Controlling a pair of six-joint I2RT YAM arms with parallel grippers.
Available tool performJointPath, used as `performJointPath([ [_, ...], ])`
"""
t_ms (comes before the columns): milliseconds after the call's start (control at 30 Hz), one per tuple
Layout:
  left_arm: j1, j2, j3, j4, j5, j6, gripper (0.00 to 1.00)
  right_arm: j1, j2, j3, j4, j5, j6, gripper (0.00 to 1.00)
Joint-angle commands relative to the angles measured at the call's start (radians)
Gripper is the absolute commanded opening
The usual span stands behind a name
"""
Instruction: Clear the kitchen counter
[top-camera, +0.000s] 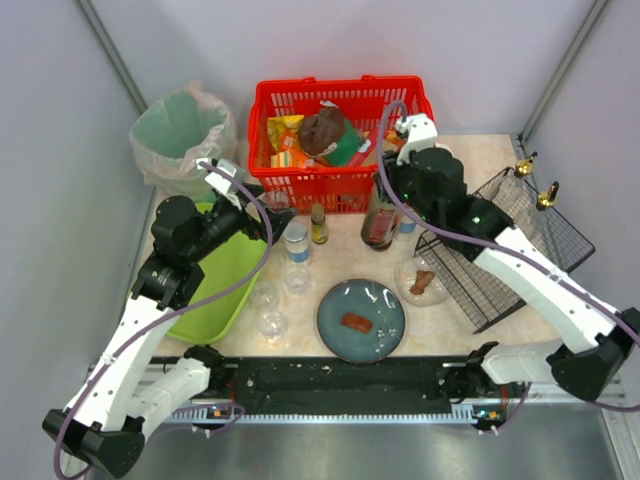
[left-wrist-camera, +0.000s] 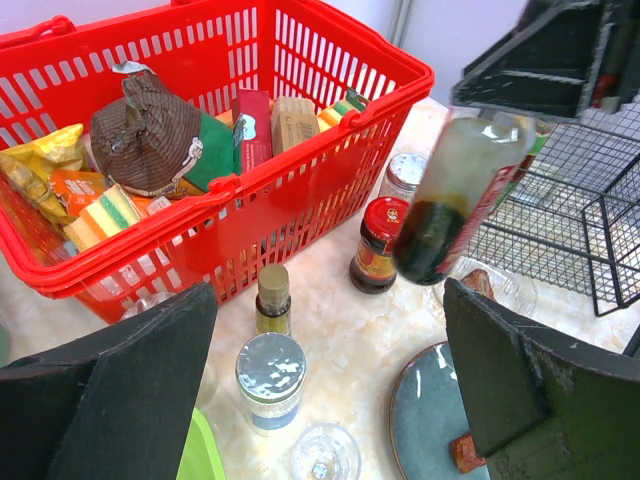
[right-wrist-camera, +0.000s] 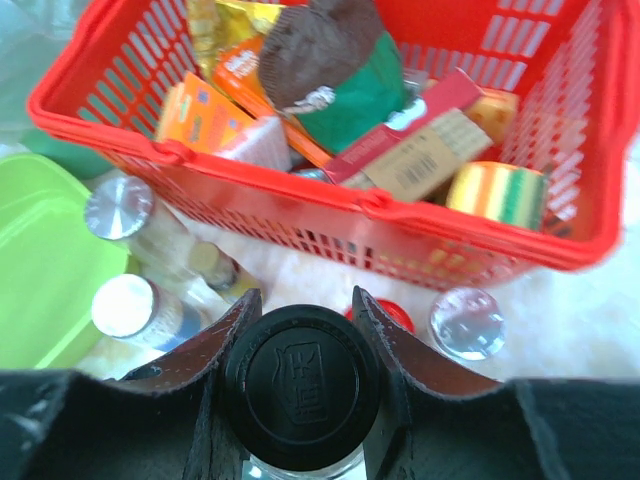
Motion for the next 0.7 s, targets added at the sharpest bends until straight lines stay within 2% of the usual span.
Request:
performJointPath([
  [0, -0.002, -0.014, 0.004, 0.020, -0.003, 0.003, 0.98, 0.003, -0.135, 0.083, -0.095, 0.148, 0.016, 0.00],
  [200, -0.004, -0.011, 0.004, 0.022, -0.003, 0.000, 0.98, -0.011, -0.231, 0.112, -0.206, 0.302, -0.027, 0.00],
  [467, -0.004, -0.008, 0.007, 0.017, -0.006, 0.000, 0.98, -0.055, -0.308, 0.155, -0.249, 0.478, -0.091, 0.00],
  [567, -0.002, -0.002, 0.008, 0.017, -0.003, -0.001, 0.98, -0.104, -0.304, 0.173, -0.264, 0.540, -0.108, 0.00],
  [667, -0.004, 0.005, 0.012, 0.016, 0.000, -0.003, 0.99, -0.169, -0.281, 0.196, -0.264, 0.528, -0.111, 0.00],
])
